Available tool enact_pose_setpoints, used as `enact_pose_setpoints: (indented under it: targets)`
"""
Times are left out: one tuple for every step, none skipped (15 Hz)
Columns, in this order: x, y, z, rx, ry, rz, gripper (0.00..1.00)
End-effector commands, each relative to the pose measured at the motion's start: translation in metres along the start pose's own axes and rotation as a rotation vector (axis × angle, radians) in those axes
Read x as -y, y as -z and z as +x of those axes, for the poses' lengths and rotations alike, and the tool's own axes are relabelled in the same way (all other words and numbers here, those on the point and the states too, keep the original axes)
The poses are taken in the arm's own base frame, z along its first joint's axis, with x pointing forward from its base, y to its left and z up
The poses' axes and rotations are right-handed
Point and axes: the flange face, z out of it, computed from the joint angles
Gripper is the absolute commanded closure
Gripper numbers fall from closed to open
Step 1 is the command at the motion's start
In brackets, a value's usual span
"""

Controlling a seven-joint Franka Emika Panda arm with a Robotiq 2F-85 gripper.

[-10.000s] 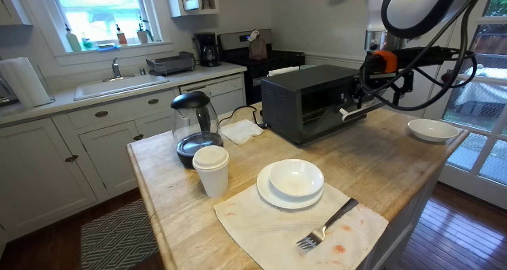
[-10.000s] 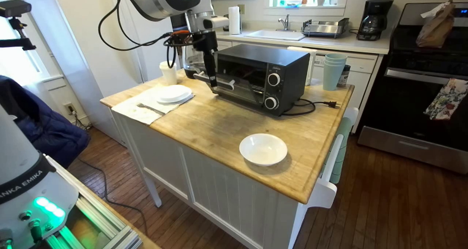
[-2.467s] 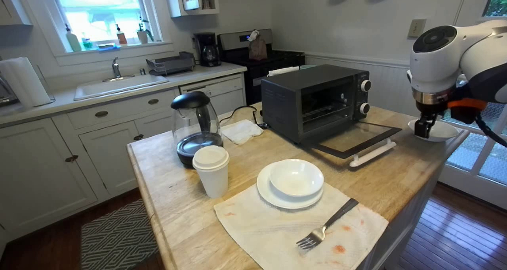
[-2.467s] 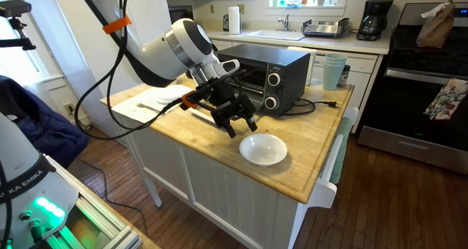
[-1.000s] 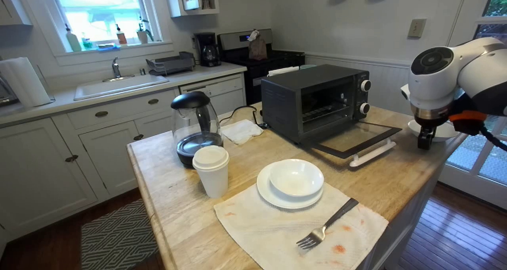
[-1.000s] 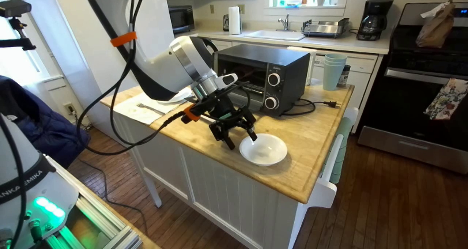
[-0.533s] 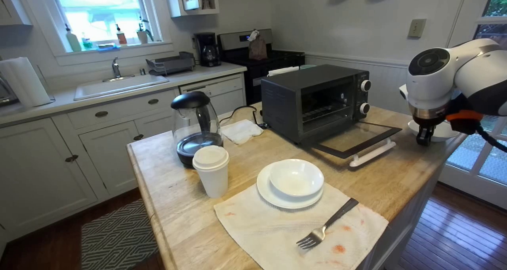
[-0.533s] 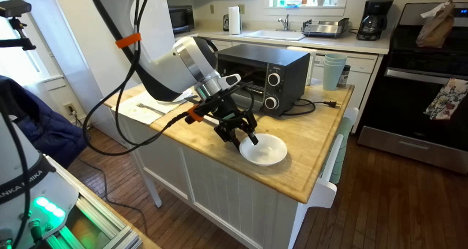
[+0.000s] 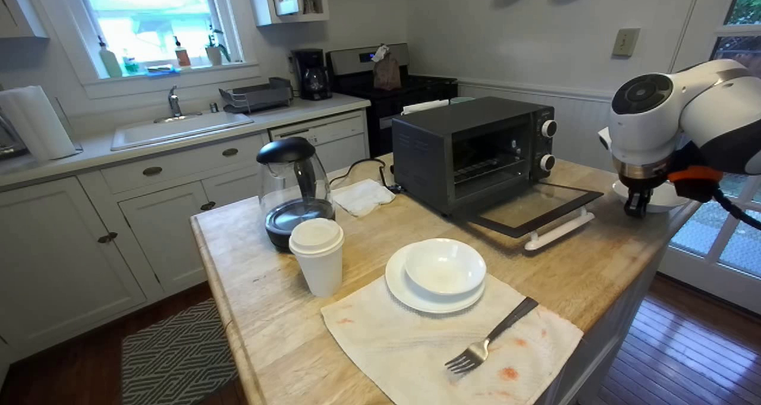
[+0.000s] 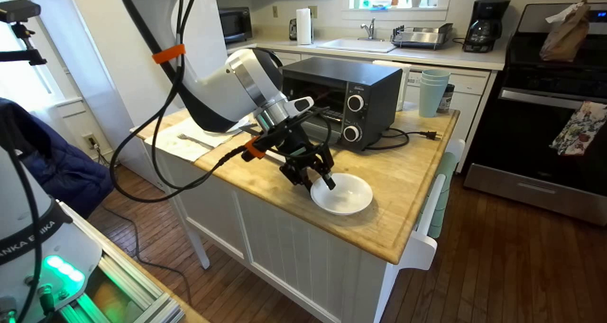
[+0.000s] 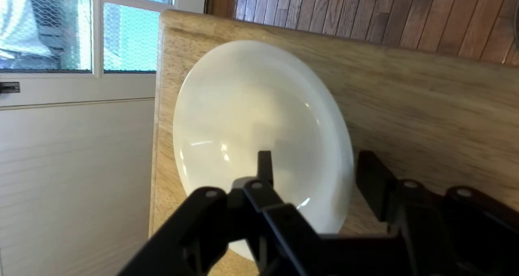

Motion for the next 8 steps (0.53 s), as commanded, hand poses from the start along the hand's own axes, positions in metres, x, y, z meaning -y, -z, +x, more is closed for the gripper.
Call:
enact_pose_setpoints:
  targets:
    - [-0.0017, -0.0055, 0.0056, -0.011, -0.01, 0.005, 0.45]
    - [-0.0016, -0.0056, 0.0058, -0.01, -0.01, 0.005, 0.49]
    - [-0.0016, -0.0056, 0.006, -0.01, -0.01, 0.005, 0.51]
    - [-0.0016, -0.0057, 0.0064, -0.01, -0.011, 0.005, 0.55]
    - [-0.0017, -0.0058, 0.0067, -0.01, -0.011, 0.006, 0.56]
    - [-0.002, -0.0059, 0.0071, -0.011, -0.011, 0.006, 0.63]
    - [-0.0022, -0.0061, 0.0077, -0.011, -0.011, 0.005, 0.6]
    - [-0.0024, -0.0063, 0.0083, -0.012, -0.011, 0.005, 0.61]
